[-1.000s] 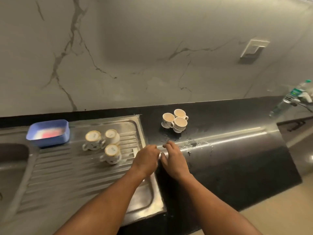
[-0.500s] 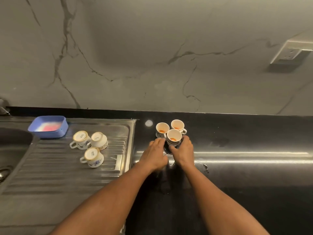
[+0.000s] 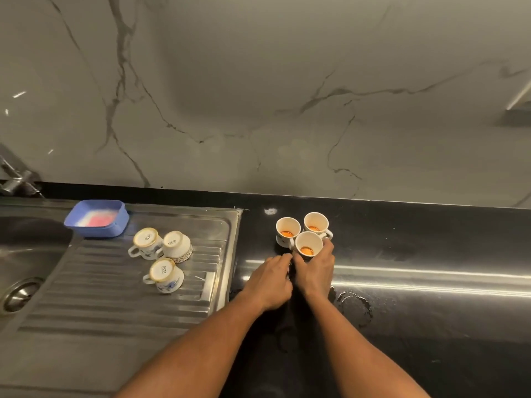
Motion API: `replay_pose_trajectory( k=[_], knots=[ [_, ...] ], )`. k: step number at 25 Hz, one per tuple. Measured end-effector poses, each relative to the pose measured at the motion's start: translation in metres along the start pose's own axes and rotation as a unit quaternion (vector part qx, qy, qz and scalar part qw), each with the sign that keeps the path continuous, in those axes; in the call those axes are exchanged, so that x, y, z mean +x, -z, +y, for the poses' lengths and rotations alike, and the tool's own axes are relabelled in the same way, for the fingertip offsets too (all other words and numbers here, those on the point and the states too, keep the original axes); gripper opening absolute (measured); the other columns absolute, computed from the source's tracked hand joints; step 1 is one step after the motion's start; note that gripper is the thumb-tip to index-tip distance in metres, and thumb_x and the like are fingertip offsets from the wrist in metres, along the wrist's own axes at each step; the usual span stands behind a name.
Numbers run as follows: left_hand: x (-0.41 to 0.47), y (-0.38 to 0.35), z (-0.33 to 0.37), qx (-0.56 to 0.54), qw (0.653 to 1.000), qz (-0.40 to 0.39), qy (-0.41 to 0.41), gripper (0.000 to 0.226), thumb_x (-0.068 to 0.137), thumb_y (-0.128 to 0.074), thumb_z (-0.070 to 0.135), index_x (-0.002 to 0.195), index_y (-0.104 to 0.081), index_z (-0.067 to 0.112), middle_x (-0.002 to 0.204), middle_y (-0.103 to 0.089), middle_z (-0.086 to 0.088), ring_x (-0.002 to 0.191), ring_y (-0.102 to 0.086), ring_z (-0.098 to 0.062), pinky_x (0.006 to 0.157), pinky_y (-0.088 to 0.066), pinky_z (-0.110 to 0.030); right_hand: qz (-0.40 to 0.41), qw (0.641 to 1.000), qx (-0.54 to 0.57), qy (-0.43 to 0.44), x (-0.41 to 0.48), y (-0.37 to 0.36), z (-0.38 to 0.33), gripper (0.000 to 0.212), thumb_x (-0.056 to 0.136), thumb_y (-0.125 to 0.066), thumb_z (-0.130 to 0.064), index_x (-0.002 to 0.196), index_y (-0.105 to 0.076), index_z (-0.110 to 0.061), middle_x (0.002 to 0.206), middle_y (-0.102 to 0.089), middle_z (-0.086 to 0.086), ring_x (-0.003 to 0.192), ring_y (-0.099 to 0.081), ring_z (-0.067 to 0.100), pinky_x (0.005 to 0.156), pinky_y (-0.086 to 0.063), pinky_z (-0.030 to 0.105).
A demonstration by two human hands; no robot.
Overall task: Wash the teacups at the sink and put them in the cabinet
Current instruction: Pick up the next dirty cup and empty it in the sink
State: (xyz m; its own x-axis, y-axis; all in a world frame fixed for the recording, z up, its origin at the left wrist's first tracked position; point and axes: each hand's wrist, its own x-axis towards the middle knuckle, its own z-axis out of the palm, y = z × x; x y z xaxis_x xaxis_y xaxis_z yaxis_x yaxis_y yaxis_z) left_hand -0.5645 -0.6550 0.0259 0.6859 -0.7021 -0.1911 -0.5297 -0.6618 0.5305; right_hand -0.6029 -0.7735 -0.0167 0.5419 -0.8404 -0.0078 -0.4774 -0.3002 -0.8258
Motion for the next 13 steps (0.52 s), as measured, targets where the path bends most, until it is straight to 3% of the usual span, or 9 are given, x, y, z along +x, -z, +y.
replay_pose_trajectory(
  k=[4, 8, 13],
  knots=[
    [-0.022, 0.009, -0.01, -0.003, 1.0, 0.014, -0.007, 0.049, 0.088, -0.052, 0.019, 0.137, -0.047, 0.017, 0.135, -0.06, -0.007, 0.124, -0.055, -0.029, 0.101, -0.047, -0.044, 0.032, 0.997, 0.072, 0.009, -0.044, 0.004, 0.001, 0.073, 0.072, -0.081, -0.019, 0.133, -0.04, -0.017, 0.118, -0.058, 0.008, 0.107, -0.054, 0.03, 0.083, -0.04, 0.035],
    [-0.059, 0.028, -0.027, -0.013, 1.0, -0.009, -0.009, 0.049, 0.076, -0.052, 0.019, 0.123, -0.046, 0.028, 0.117, -0.068, -0.004, 0.106, -0.063, -0.03, 0.085, -0.054, -0.043, -0.029, 0.993, 0.099, 0.064, -0.098, -0.001, -0.002, 0.077, 0.068, -0.087, -0.018, 0.13, -0.042, -0.017, 0.112, -0.057, 0.001, 0.098, -0.058, 0.021, 0.082, -0.041, 0.027],
    [-0.121, 0.048, -0.079, -0.005, 1.0, 0.001, 0.024, 0.05, 0.075, -0.051, 0.02, 0.122, -0.042, 0.032, 0.113, -0.069, -0.005, 0.101, -0.064, -0.032, 0.081, -0.055, -0.043, -0.108, 0.983, 0.108, 0.104, -0.154, -0.03, -0.029, 0.072, 0.065, -0.088, -0.027, 0.121, -0.043, -0.029, 0.103, -0.061, -0.009, 0.09, -0.063, 0.01, 0.069, -0.04, 0.009]
  ],
)
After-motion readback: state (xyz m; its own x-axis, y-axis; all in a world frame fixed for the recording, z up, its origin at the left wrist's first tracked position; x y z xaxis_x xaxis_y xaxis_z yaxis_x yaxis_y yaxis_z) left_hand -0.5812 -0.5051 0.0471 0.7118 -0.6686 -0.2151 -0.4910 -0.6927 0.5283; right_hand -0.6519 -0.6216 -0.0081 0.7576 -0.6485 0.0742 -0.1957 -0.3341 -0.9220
